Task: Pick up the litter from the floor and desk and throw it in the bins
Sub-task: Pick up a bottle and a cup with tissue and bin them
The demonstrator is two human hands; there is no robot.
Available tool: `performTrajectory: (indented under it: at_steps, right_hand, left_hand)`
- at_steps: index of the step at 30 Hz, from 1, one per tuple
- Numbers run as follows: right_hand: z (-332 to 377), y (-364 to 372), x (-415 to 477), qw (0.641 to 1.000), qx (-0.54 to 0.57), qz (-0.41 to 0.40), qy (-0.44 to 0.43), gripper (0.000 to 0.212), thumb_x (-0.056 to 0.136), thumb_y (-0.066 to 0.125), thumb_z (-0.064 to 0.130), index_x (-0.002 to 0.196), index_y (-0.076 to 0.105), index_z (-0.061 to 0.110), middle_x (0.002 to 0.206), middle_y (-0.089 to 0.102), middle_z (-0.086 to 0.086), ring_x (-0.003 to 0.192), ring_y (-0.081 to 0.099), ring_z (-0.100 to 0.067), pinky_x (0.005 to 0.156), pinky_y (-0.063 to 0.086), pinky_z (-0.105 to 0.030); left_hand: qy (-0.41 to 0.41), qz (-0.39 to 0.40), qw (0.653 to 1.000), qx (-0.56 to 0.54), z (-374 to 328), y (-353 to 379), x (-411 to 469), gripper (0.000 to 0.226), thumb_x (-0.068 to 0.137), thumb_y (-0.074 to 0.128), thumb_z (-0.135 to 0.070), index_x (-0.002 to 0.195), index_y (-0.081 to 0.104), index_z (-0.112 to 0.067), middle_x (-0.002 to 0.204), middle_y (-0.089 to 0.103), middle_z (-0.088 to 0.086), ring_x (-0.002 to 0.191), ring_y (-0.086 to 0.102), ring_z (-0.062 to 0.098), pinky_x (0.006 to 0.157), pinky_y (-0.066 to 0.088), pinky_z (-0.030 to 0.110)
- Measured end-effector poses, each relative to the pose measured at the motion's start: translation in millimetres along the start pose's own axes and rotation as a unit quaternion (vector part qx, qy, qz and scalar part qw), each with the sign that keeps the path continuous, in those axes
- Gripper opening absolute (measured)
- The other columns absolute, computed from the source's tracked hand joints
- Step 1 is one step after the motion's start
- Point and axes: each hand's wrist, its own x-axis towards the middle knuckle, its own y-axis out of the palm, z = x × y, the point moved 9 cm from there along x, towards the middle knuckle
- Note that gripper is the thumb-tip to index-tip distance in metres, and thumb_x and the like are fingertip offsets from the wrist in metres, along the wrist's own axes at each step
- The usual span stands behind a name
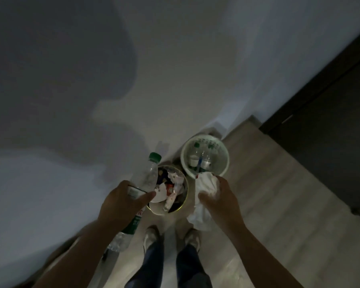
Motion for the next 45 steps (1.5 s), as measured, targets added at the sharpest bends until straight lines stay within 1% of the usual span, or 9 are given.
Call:
performTrajectory:
  at_steps: [11, 16, 19, 26, 29, 32, 35, 41, 45]
  right_hand:
    - [-137.3, 125.3, 139.1, 0.997, -0.051, 0.037, 0.040, 0.051, 0.077, 0.066, 0.026, 0.125, 0.048, 0.026, 0.105, 0.058, 0.009, 0.087, 0.059, -0.005, 0.061, 0.041, -0.011]
    - [-194.5, 188.0, 195.0, 0.994, -0.060, 0.054, 0.070, 0.061, 0.079, 0.067, 0.032, 0.135, 0.043, 0.024, 0.120, 0.059, -0.001, 0.105, 0.060, -0.019, 0.089, 0.053, -0.038]
    - [-221.5, 227.3, 222.4, 0.993, -0.078, 0.062, 0.065, 0.066, 0.081, 0.066, 0.031, 0.140, 0.038, 0.022, 0.128, 0.055, -0.004, 0.114, 0.056, -0.021, 0.095, 0.049, -0.039]
    - [-282.2, 302.8, 259.1, 0.979, -0.137, 0.105, 0.110, 0.073, 0.085, 0.062, 0.038, 0.145, 0.028, 0.015, 0.136, 0.044, -0.016, 0.121, 0.047, -0.031, 0.101, 0.042, -0.038]
    - [-286.3, 303.2, 267.3, 0.982, -0.121, 0.088, 0.116, 0.077, 0.080, 0.066, 0.042, 0.143, 0.031, 0.017, 0.136, 0.043, -0.013, 0.120, 0.047, -0.029, 0.101, 0.043, -0.041]
    - [-261.5, 284.3, 263.1, 0.995, -0.080, 0.061, 0.025, 0.095, 0.069, 0.079, 0.041, 0.146, 0.028, 0.020, 0.138, 0.041, -0.007, 0.126, 0.042, -0.024, 0.103, 0.042, -0.041]
    - [-233.0, 262.4, 246.7, 0.995, -0.024, 0.071, -0.058, 0.100, 0.066, 0.083, 0.038, 0.148, 0.027, 0.023, 0.145, 0.037, 0.003, 0.134, 0.036, -0.014, 0.104, 0.043, -0.036]
    - [-225.1, 208.6, 225.7, 0.995, -0.070, 0.048, -0.058, 0.074, 0.080, 0.073, 0.026, 0.144, 0.037, 0.024, 0.136, 0.048, 0.005, 0.124, 0.046, -0.009, 0.101, 0.044, -0.026]
    - [-239.1, 164.5, 212.1, 0.991, -0.123, 0.045, -0.013, 0.061, 0.089, 0.063, 0.029, 0.143, 0.038, 0.022, 0.137, 0.047, 0.003, 0.126, 0.044, -0.011, 0.101, 0.037, -0.019]
  left_hand:
    - [0.010, 0.032, 0.997, 0.063, 57.5, 128.3, 125.5, 0.056, 0.068, 0.069, -0.065, 0.099, 0.047, -0.025, 0.076, 0.051, -0.012, 0.067, 0.055, 0.008, 0.064, 0.053, 0.031]
    - [0.016, 0.048, 0.995, 0.090, 84.6, 180.7, 173.3, 0.063, 0.069, 0.066, -0.067, 0.108, 0.047, -0.020, 0.092, 0.057, -0.002, 0.080, 0.058, 0.019, 0.074, 0.054, 0.036]
    - [0.011, 0.041, 0.995, 0.094, 102.9, 203.4, 200.2, 0.066, 0.068, 0.066, -0.067, 0.110, 0.048, -0.019, 0.095, 0.059, 0.000, 0.084, 0.060, 0.022, 0.077, 0.054, 0.038]
    - [0.019, 0.030, 0.995, 0.094, 140.7, 237.8, 232.9, 0.061, 0.066, 0.069, -0.065, 0.106, 0.047, -0.024, 0.079, 0.050, -0.015, 0.069, 0.053, 0.005, 0.053, 0.041, 0.022]
    - [0.019, 0.024, 0.995, 0.099, 145.8, 244.7, 243.4, 0.060, 0.067, 0.071, -0.063, 0.105, 0.049, -0.022, 0.078, 0.050, -0.014, 0.067, 0.051, 0.002, 0.051, 0.038, 0.019]
    - [0.013, 0.027, 0.996, 0.085, 139.4, 247.7, 246.0, 0.058, 0.067, 0.073, -0.060, 0.103, 0.046, -0.024, 0.076, 0.046, -0.019, 0.066, 0.044, -0.005, 0.052, 0.033, 0.017]
    - [0.009, 0.044, 0.994, 0.098, 125.7, 246.7, 247.4, 0.063, 0.066, 0.071, -0.063, 0.109, 0.050, -0.022, 0.083, 0.056, -0.011, 0.070, 0.054, 0.003, 0.055, 0.039, 0.022]
    - [0.020, 0.057, 0.991, 0.123, 86.6, 234.4, 247.9, 0.064, 0.067, 0.069, -0.065, 0.109, 0.051, -0.019, 0.097, 0.063, 0.002, 0.084, 0.061, 0.022, 0.076, 0.054, 0.041]
    - [0.037, 0.103, 0.985, 0.133, 52.2, 244.7, 246.2, 0.068, 0.064, 0.068, -0.068, 0.105, 0.051, -0.016, 0.089, 0.060, -0.003, 0.077, 0.057, 0.017, 0.068, 0.049, 0.032]
